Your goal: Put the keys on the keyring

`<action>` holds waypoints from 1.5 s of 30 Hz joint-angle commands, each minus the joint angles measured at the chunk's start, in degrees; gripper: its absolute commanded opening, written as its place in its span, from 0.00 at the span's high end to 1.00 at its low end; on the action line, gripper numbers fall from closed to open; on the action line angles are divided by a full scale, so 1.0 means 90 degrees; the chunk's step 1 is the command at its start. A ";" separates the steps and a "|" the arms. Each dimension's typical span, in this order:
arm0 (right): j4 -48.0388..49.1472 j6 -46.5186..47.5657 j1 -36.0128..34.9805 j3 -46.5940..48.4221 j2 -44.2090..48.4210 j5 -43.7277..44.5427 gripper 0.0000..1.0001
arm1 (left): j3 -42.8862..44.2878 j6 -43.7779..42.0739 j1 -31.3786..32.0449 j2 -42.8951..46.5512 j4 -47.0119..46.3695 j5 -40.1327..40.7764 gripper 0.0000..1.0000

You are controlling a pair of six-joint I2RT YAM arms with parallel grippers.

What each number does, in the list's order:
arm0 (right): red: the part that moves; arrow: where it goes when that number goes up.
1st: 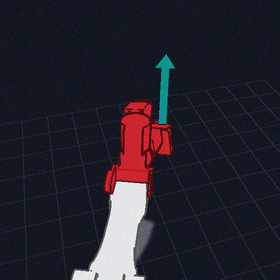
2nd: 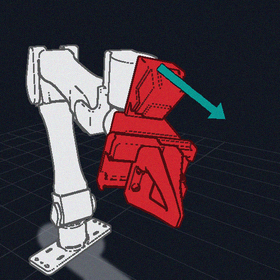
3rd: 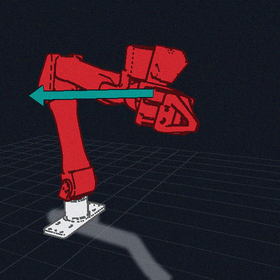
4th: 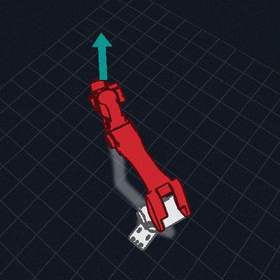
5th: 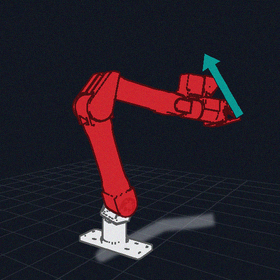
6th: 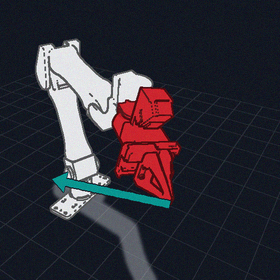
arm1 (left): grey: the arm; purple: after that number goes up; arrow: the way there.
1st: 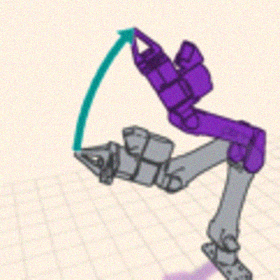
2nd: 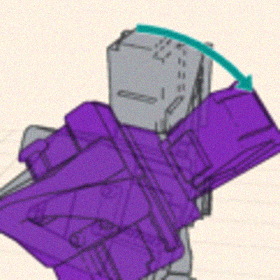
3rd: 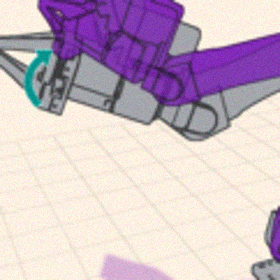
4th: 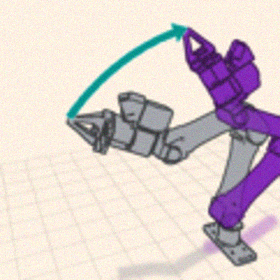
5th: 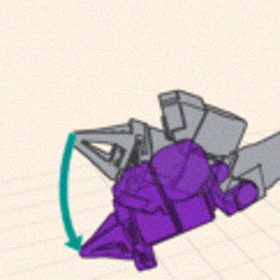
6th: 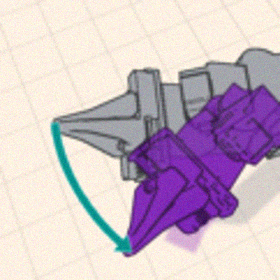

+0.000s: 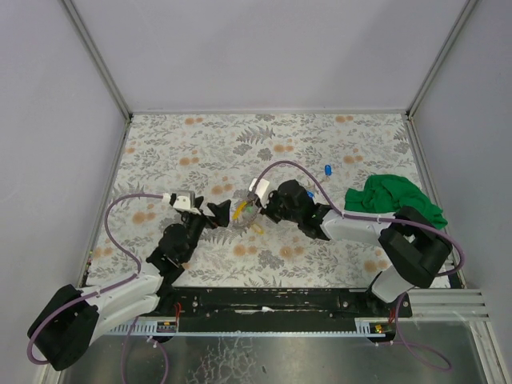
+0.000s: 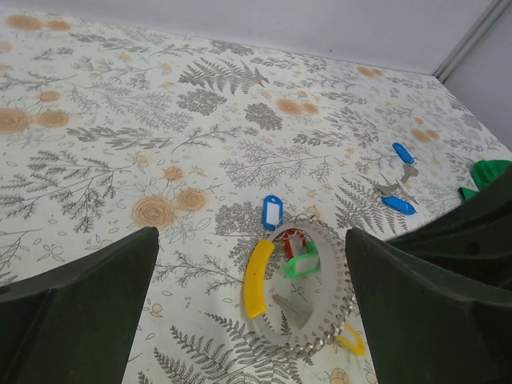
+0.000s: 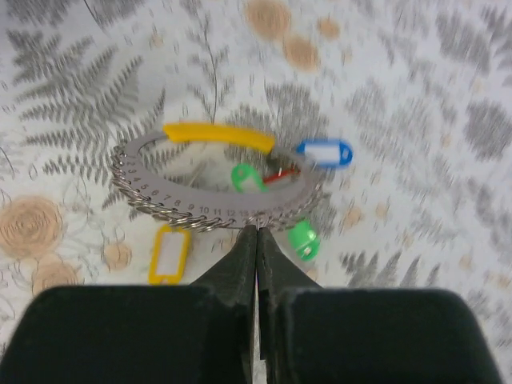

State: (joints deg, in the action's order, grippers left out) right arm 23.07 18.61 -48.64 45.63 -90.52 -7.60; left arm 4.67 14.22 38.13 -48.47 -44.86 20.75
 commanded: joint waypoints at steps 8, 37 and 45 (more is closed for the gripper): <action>-0.0480 -0.2167 0.0158 -0.1214 0.0763 0.1669 0.91 | 0.0825 0.0923 -0.0057 0.0071 0.1553 0.0658 0.00; -0.0994 -0.2636 0.0347 -0.3492 0.6564 0.3910 0.01 | 0.1208 0.1535 -0.0037 0.2270 0.3867 -0.0662 0.00; -0.0632 -0.2877 0.0347 -0.4132 0.8134 0.3938 0.01 | 0.1191 0.1884 -0.0037 0.2539 0.4156 -0.0780 0.00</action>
State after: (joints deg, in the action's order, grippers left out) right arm 13.21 -6.52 -45.74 8.64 -21.43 26.50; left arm 14.72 29.12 38.09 -26.61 -9.06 15.16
